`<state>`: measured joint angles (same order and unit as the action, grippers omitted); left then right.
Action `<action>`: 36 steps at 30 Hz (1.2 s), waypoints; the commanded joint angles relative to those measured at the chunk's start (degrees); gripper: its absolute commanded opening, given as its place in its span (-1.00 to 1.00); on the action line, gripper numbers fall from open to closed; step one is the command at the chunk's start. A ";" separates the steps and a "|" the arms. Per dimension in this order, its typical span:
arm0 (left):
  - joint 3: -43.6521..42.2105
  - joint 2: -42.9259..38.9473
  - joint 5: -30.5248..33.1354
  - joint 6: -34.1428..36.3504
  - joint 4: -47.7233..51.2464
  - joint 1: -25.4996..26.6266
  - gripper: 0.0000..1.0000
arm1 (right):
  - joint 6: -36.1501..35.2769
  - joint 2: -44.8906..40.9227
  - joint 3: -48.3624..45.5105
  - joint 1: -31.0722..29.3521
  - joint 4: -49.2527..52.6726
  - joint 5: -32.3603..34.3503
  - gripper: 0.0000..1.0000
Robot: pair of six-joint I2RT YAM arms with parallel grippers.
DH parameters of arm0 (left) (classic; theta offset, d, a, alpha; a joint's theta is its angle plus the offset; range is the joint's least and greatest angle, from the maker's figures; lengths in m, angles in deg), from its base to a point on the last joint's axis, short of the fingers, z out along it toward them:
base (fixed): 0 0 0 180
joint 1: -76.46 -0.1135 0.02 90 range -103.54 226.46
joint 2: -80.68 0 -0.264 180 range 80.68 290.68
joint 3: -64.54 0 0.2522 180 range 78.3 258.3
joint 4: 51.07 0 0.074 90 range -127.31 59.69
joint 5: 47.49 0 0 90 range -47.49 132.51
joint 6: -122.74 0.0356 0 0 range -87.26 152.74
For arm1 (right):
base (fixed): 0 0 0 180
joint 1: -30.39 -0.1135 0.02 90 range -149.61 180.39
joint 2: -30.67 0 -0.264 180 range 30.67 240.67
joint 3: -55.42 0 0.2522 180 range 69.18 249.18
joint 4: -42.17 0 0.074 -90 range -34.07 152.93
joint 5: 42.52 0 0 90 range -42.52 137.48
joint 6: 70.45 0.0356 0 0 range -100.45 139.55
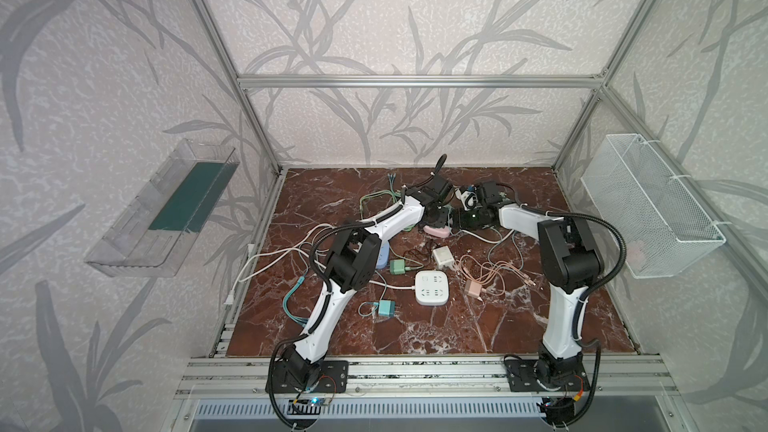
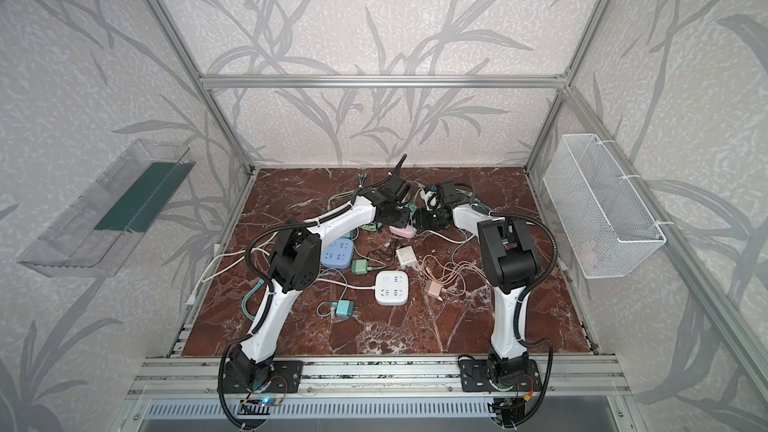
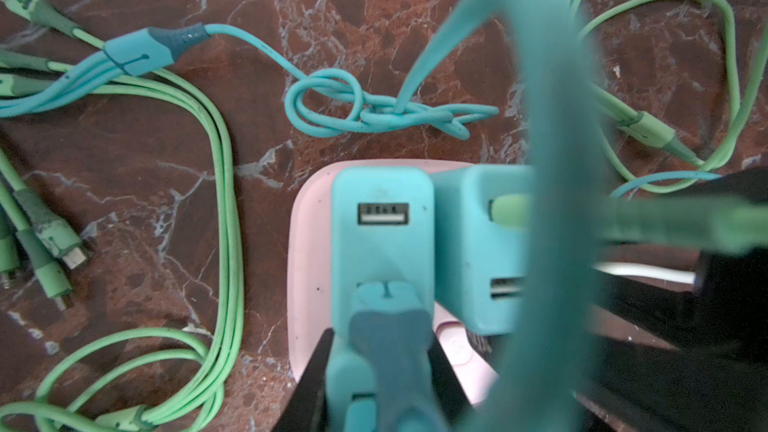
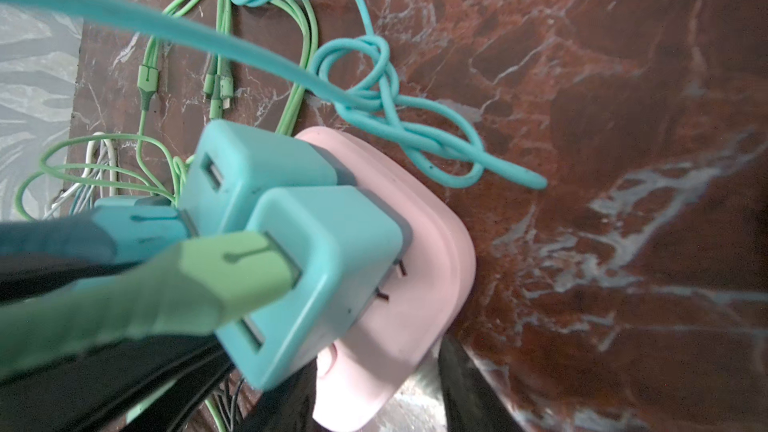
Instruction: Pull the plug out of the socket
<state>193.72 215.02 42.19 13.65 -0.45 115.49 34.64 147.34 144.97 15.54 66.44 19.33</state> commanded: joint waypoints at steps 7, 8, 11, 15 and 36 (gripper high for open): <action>0.29 -2.15 -1.75 -1.02 2.82 1.36 -0.77 | -1.17 1.29 1.18 0.08 6.35 0.92 -0.04; 0.37 -2.35 -1.66 -1.25 2.80 1.32 -0.78 | -1.65 1.52 1.37 0.09 7.14 1.15 -0.05; 0.77 -2.82 -1.37 -1.94 2.52 1.32 -0.80 | -2.55 1.81 1.47 0.09 8.96 1.88 -0.07; 0.80 -3.85 -0.84 -2.92 1.85 1.40 -0.81 | -3.13 1.38 1.16 0.10 10.12 3.48 -0.10; -6.77 -9.32 1.49 -3.62 -6.07 2.10 -0.81 | -4.96 1.24 1.52 0.09 13.65 8.37 -0.13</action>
<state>186.44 210.37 43.77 9.98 -3.60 117.06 31.21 147.45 146.87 15.61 74.68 22.88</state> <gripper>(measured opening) 0.273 0.433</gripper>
